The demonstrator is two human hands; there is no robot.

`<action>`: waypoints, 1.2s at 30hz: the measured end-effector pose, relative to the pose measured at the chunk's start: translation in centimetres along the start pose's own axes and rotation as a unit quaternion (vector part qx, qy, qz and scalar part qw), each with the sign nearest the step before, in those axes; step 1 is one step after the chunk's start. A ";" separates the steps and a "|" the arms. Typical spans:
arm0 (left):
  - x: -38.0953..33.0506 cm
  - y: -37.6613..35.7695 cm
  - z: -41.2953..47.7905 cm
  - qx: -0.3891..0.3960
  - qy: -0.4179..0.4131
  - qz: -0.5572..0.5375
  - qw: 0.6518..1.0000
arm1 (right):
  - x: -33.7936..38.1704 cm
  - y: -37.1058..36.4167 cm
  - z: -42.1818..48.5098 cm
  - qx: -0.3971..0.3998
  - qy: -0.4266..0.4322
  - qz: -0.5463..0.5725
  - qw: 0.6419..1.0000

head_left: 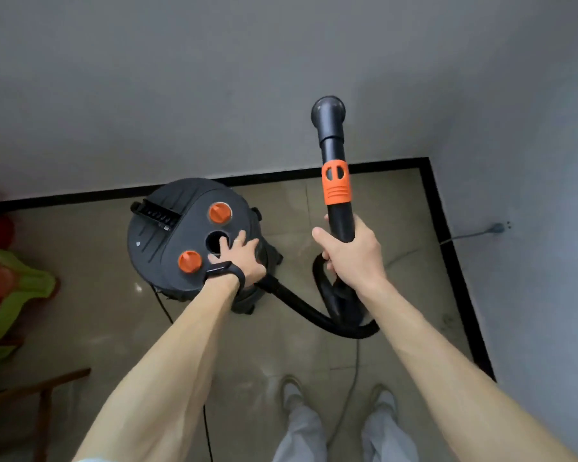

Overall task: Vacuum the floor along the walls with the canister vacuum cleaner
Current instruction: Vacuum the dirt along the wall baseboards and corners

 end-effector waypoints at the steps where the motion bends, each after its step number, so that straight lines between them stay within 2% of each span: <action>1: -3.9 -0.6 -1.3 0.021 -0.053 -0.012 0.998 | 1.8 2.2 -1.7 -0.003 0.011 0.032 0.999; 3: -12.0 -2.5 -4.8 0.075 -0.180 -0.037 0.980 | 4.6 6.8 -5.1 0.000 0.043 0.112 0.993; 5: -18.3 -3.3 -8.5 0.084 -0.288 -0.064 0.952 | 6.4 12.0 -8.2 -0.002 0.076 0.205 0.976; 8: -23.1 -3.9 -12.9 0.067 -0.372 -0.112 0.919 | 4.7 20.4 -12.2 -0.054 0.073 0.330 0.940; 11: -24.5 -6.9 -17.2 0.126 -0.390 -0.015 0.912 | -2.9 26.3 -14.5 -0.103 -0.013 0.467 0.878; 13: -24.2 -9.3 -18.8 0.121 -0.406 0.077 0.902 | -10.6 27.5 -15.2 -0.143 -0.099 0.532 0.829; 16: -23.3 -12.9 -18.9 0.094 -0.420 0.195 0.881 | -22.6 25.3 -16.3 -0.184 -0.240 0.594 0.746; 19: -22.0 -17.3 -18.2 0.127 -0.397 0.283 0.864 | -32.4 21.1 -17.3 -0.205 -0.336 0.624 0.675; 21: -20.9 -20.4 -17.8 0.159 -0.377 0.339 0.847 | -37.5 18.4 -18.1 -0.200 -0.381 0.630 0.646; 24: -19.0 -25.9 -18.2 0.206 -0.334 0.410 0.823 | -43.0 16.1 -18.6 -0.171 -0.414 0.629 0.636; 29: -18.1 -37.1 -19.1 0.295 -0.202 0.396 0.846 | -51.2 17.2 -17.2 -0.125 -0.429 0.592 0.671; 31: -19.6 -41.8 -19.7 0.331 -0.155 0.346 0.864 | -55.1 18.2 -17.0 -0.119 -0.435 0.582 0.677; 33: -22.1 -46.8 -20.2 0.354 -0.122 0.240 0.896 | -58.6 19.1 -16.7 -0.107 -0.433 0.582 0.679; 36: -26.4 -53.5 -20.0 0.332 -0.111 0.081 0.933 | -62.7 19.6 -15.7 -0.091 -0.431 0.592 0.675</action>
Point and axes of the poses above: each hand's wrist, its own z-axis towards the middle knuckle, its own y-axis out of the back of the hand, x = y × z, the point moved 7 cm from there along z, towards the middle knuckle, and after that the axes turned 6 degrees about -y, right-handed, at the moved point
